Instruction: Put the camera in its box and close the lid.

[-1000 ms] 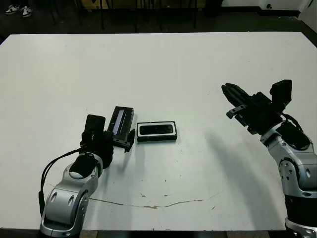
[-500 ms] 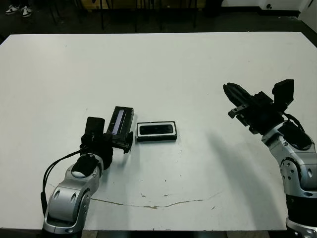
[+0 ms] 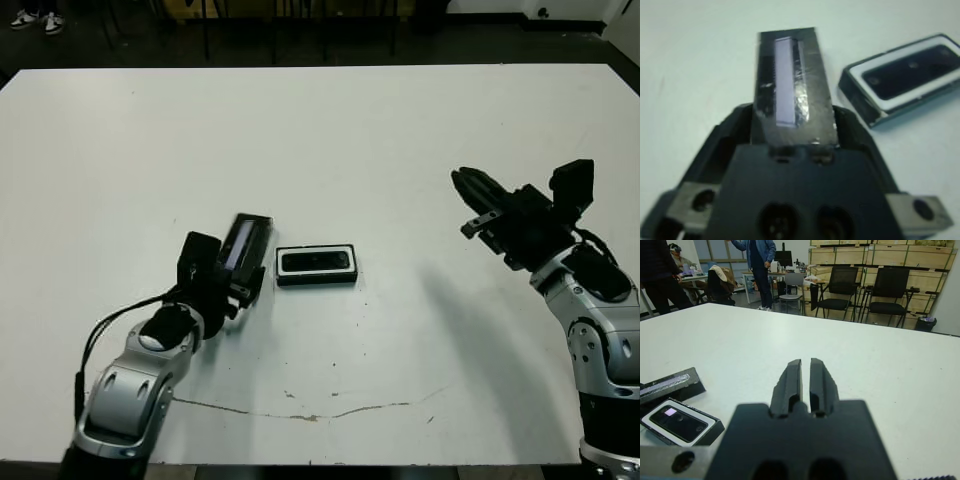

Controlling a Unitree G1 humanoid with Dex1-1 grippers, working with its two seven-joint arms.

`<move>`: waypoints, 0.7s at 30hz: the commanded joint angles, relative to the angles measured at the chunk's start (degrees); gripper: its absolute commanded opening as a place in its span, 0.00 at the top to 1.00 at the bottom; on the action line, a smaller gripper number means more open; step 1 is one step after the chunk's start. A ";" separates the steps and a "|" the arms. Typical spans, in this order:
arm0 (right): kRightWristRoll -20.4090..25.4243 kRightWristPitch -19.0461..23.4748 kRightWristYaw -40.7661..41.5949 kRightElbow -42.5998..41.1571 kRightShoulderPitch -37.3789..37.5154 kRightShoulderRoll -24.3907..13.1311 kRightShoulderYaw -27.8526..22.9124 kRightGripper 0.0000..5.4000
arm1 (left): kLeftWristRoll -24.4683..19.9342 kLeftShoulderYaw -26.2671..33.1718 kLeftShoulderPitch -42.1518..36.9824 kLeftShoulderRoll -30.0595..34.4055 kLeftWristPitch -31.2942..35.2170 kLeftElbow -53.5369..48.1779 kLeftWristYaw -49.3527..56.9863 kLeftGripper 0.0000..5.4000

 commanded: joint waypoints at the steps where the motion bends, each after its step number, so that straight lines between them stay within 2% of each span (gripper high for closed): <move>1: -0.31 0.53 -0.42 -0.12 0.40 -0.21 0.13 1.00 | 0.37 -0.78 -0.34 1.94 -0.58 1.16 -1.65 0.50; 9: -0.03 0.37 -0.26 -0.09 0.62 -0.15 0.13 1.00 | 0.68 -0.28 -0.80 3.54 -0.22 -0.11 -2.18 0.50; 18: 0.93 1.54 -0.60 -0.20 0.67 0.18 -0.08 1.00 | 0.20 7.77 -7.32 7.37 -4.72 2.91 -2.78 0.50; 21: 0.73 1.80 -1.11 -0.49 0.80 0.13 0.09 1.00 | -1.63 11.55 -11.33 8.68 -6.89 6.32 -4.39 0.50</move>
